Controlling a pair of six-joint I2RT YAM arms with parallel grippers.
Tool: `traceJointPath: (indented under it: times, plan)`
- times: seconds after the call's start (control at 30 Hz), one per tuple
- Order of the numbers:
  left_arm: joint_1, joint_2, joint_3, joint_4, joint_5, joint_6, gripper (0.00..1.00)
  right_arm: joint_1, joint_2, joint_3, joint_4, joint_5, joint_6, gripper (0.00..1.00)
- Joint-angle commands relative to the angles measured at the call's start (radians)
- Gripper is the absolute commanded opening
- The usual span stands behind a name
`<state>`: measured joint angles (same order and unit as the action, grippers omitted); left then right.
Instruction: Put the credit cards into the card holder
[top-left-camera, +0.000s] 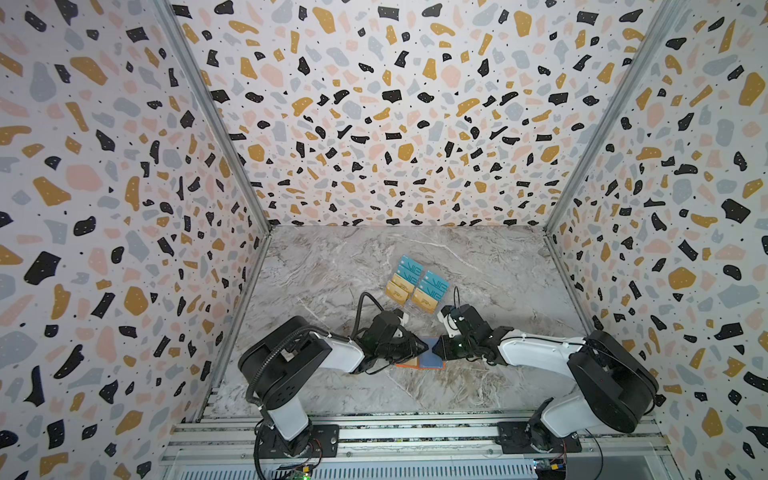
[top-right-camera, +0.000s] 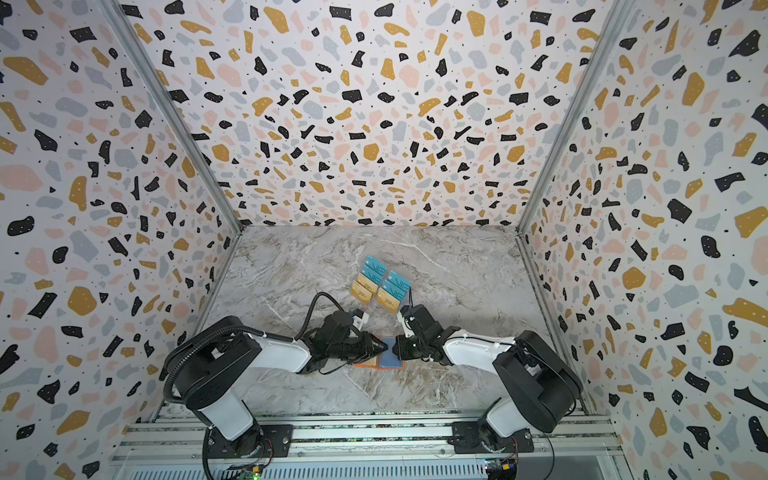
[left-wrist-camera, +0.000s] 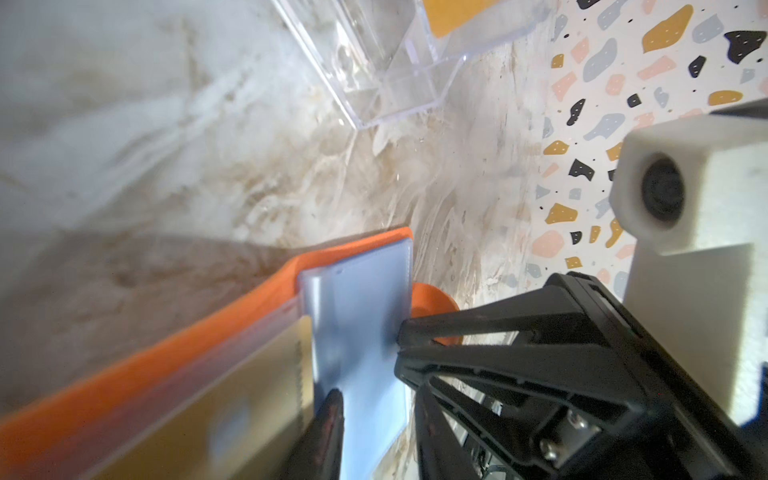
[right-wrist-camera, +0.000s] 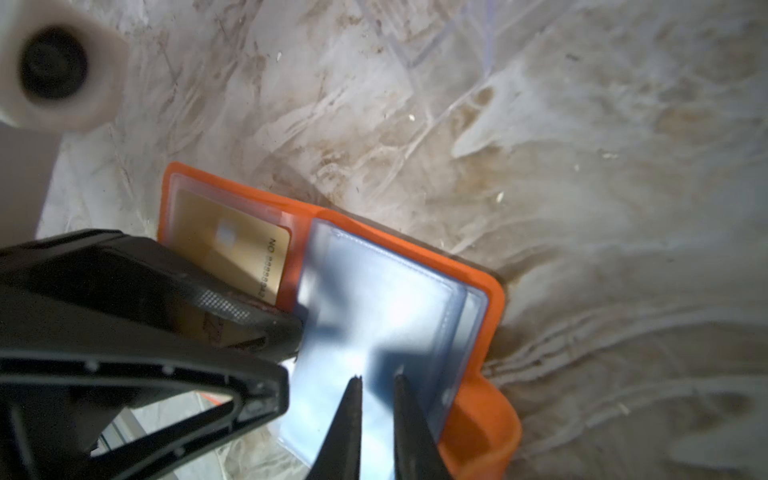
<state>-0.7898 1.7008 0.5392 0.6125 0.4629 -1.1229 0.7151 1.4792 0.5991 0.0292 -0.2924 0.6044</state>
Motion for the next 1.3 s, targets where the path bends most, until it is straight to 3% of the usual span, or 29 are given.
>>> traceJointPath:
  times: [0.0, 0.33, 0.87, 1.27]
  plan:
    - [0.003, 0.009, -0.037, 0.157, 0.043, -0.083, 0.32, -0.002, 0.001, -0.016, -0.027, 0.009, 0.005, 0.18]
    - [0.011, 0.049, -0.01, 0.176, 0.057, -0.075, 0.32, -0.002, -0.006, -0.022, -0.022, 0.002, 0.01, 0.18]
    - [0.05, 0.054, 0.069, -0.036, 0.009, 0.078, 0.32, -0.002, -0.013, -0.012, -0.028, 0.003, 0.004, 0.18]
    - [0.055, 0.09, 0.056, 0.037, 0.08, 0.055, 0.32, -0.002, -0.02, -0.013, -0.029, 0.007, 0.011, 0.18]
